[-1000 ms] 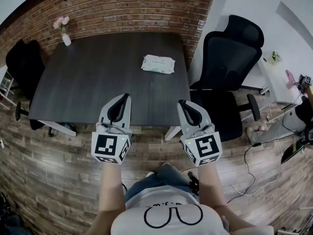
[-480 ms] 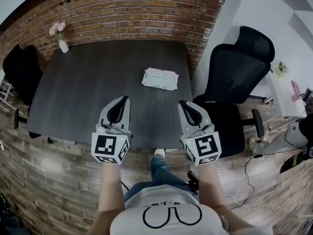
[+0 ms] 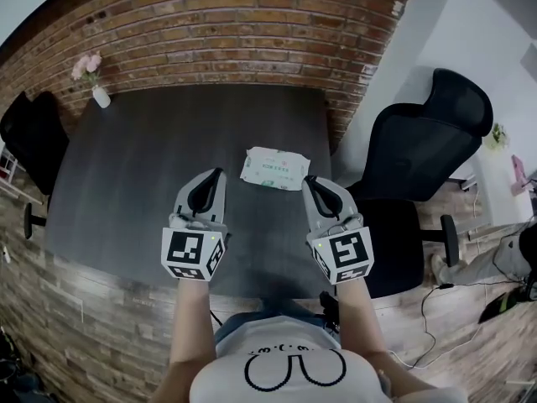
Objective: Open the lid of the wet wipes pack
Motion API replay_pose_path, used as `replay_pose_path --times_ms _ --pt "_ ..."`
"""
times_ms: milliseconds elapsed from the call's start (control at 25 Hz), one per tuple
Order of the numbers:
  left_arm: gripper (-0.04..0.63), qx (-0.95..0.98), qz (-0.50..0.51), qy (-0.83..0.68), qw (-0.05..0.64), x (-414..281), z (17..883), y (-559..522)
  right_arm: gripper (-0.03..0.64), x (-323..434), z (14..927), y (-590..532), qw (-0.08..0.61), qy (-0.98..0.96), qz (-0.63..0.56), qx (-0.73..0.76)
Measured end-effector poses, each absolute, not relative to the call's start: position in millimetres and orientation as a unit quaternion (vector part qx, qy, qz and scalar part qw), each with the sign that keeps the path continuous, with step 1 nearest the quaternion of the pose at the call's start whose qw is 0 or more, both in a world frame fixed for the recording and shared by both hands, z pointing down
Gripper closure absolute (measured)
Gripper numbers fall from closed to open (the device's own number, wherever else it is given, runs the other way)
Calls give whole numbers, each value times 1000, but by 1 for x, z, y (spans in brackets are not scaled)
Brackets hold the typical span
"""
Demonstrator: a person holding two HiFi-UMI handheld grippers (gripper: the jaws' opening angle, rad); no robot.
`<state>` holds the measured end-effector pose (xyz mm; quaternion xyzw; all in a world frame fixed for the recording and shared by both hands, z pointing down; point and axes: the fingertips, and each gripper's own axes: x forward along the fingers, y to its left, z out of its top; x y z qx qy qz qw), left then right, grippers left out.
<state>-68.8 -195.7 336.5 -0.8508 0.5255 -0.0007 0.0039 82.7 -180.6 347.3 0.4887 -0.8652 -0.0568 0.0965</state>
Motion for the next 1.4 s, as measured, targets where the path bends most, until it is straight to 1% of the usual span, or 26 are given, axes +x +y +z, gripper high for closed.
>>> replay_pose_path --times_ms 240,400,600,720,1120,1400 --pt "597 -850 -13 526 -8 -66 356 -242 614 78 373 -227 114 -880 -41 459" --pt "597 -854 -21 520 -19 -69 370 -265 567 72 395 -250 131 -887 -22 443" --pt "597 -868 -38 494 -39 -63 396 -285 494 63 434 -270 182 -885 0 429" --pt "597 -876 -51 476 -59 -60 412 -292 476 54 458 -277 220 -883 9 416" --pt "597 -877 -88 456 -125 -54 476 -324 474 48 537 -309 321 -874 40 363" --pt "597 -868 -144 438 -185 -38 540 -333 466 44 579 -314 401 -869 17 290"
